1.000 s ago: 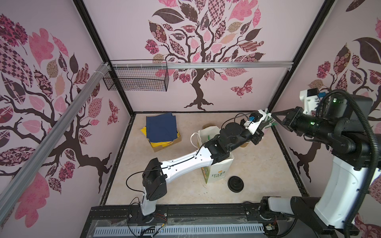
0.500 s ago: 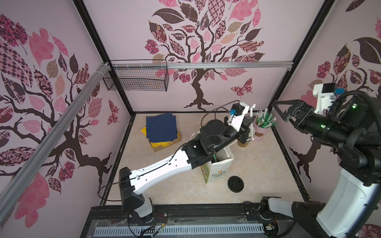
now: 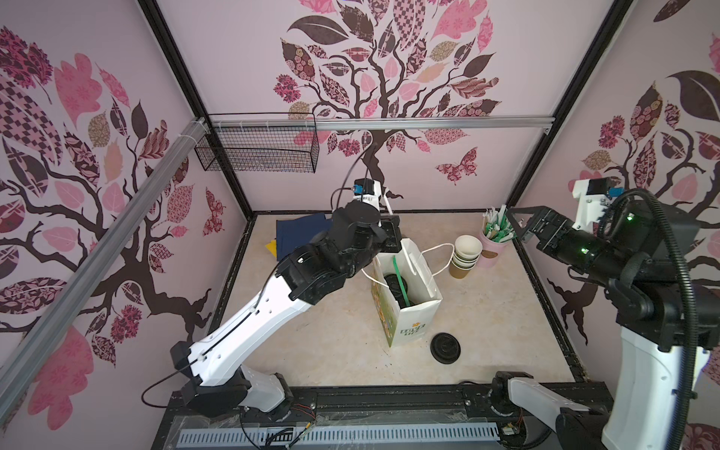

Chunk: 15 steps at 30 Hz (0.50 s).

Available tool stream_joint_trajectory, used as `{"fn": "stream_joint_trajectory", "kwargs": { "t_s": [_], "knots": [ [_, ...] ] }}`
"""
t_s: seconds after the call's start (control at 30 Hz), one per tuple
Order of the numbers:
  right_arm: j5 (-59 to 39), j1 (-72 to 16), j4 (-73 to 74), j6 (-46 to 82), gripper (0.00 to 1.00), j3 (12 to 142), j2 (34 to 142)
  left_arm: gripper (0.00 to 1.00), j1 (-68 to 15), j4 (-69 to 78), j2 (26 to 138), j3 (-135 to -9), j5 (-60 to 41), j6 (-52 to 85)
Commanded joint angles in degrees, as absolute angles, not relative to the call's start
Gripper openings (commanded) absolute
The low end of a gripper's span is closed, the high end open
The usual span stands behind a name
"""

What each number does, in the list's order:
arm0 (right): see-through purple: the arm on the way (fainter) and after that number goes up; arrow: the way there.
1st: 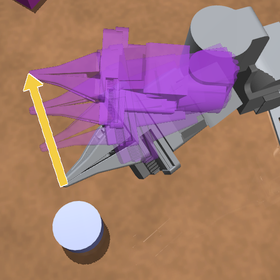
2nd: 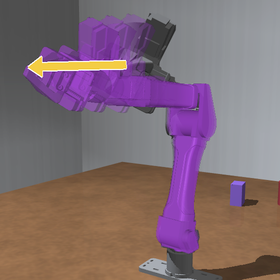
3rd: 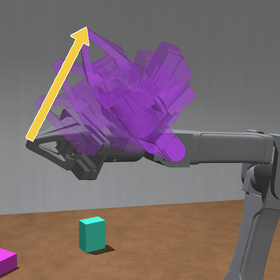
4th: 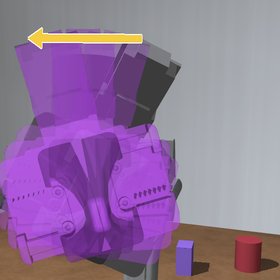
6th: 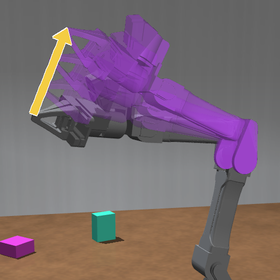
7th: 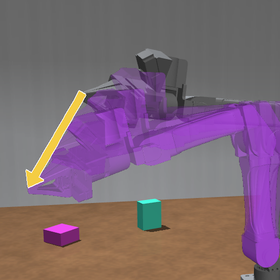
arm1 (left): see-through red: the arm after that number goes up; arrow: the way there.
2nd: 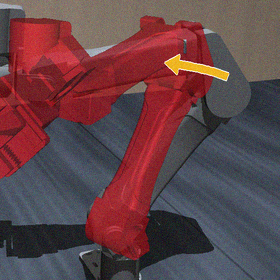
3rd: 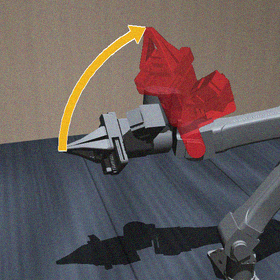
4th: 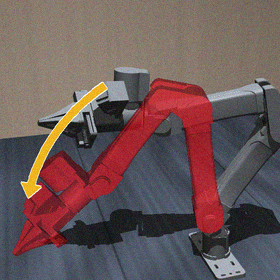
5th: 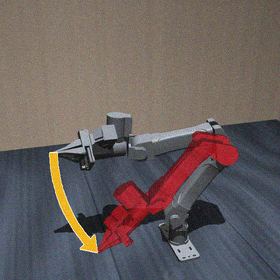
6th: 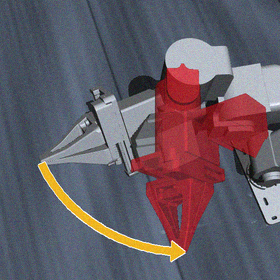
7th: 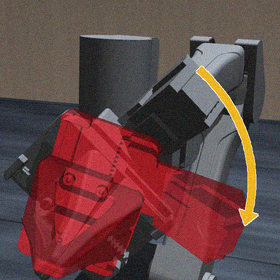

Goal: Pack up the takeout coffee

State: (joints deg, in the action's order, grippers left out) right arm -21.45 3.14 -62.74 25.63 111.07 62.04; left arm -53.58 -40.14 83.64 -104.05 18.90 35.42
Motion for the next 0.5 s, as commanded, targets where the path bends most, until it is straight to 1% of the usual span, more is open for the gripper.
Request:
{"fn": "stream_joint_trajectory", "kwargs": {
  "t_s": [0.0, 0.13, 0.23, 0.47],
  "knots": [
    [-19.7, 3.3, -62.6, 24.1, 1.00, 110.7, 61.0, 0.00, -53.0, -47.3, 87.7, -102.7, 16.4, 42.0],
    [-19.7, 3.3, -63.1, 23.9, 1.00, 109.3, 60.6, 0.00, -53.2, -51.9, 91.9, -103.8, 15.8, 47.8],
    [-20.2, 3.3, -63.1, 23.9, 1.00, 108.5, 60.4, 0.00, -53.2, -52.2, 93.6, -102.8, 16.4, 49.3],
    [-19.6, 3.3, -64.1, 23.4, 1.00, 109.3, 61.4, 0.00, -54.9, -52.7, 97.4, -103.1, 12.4, 53.1]
  ]
}}
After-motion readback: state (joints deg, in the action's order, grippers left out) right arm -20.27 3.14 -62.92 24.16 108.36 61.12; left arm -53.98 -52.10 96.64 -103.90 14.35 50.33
